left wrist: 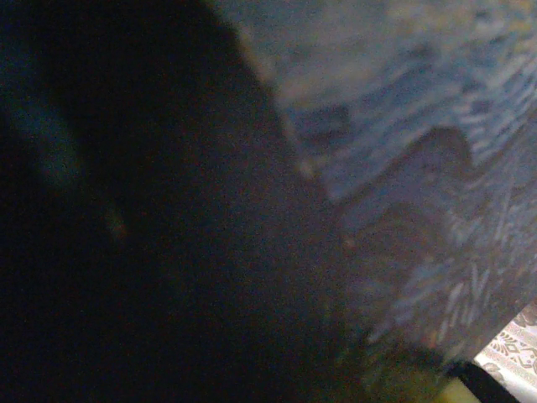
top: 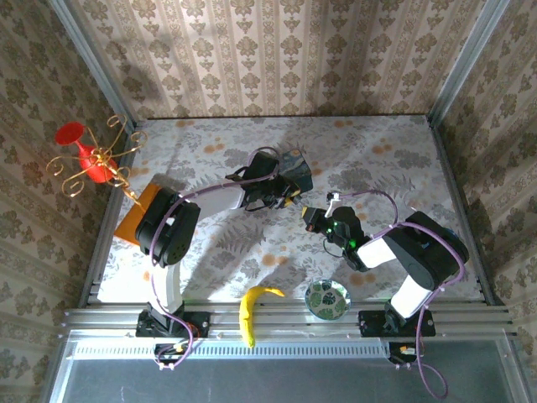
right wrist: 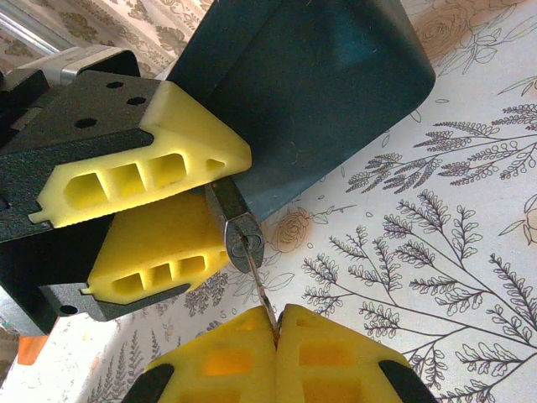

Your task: Unlock the padlock with the key

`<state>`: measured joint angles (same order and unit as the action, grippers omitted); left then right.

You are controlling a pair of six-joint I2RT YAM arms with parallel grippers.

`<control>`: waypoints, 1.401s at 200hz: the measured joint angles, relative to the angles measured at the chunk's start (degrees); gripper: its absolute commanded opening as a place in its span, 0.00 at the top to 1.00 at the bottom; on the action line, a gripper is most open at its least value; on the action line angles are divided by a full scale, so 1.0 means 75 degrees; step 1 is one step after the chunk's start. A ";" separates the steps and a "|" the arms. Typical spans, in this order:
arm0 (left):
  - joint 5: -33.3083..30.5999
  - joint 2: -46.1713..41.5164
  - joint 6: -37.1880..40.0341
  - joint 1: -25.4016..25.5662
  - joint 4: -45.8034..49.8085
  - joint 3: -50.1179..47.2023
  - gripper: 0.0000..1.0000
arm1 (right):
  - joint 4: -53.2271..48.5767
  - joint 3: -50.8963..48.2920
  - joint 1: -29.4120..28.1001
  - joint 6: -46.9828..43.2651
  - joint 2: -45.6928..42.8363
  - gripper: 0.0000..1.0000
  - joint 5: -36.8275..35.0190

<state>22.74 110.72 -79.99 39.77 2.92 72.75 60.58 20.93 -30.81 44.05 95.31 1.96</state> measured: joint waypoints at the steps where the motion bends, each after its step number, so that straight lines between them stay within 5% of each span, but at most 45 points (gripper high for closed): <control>1: 0.0000 0.0000 0.0000 0.0000 0.0000 0.0000 0.98 | 0.0000 0.0000 0.0000 0.0000 0.0000 1.00 0.0000; 177: -0.0108 0.0000 0.0000 -0.0082 -0.0055 0.0000 1.00 | -0.0533 0.0507 0.0058 0.0297 0.0175 1.00 0.0090; 280: -0.0239 0.0000 0.0067 -0.0122 -0.0044 -0.0055 1.00 | 0.0676 0.0603 0.0685 0.1376 0.1204 1.00 0.1859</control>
<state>20.95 110.72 -79.48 38.85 2.59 72.34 65.65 25.45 -25.67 54.37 104.33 15.90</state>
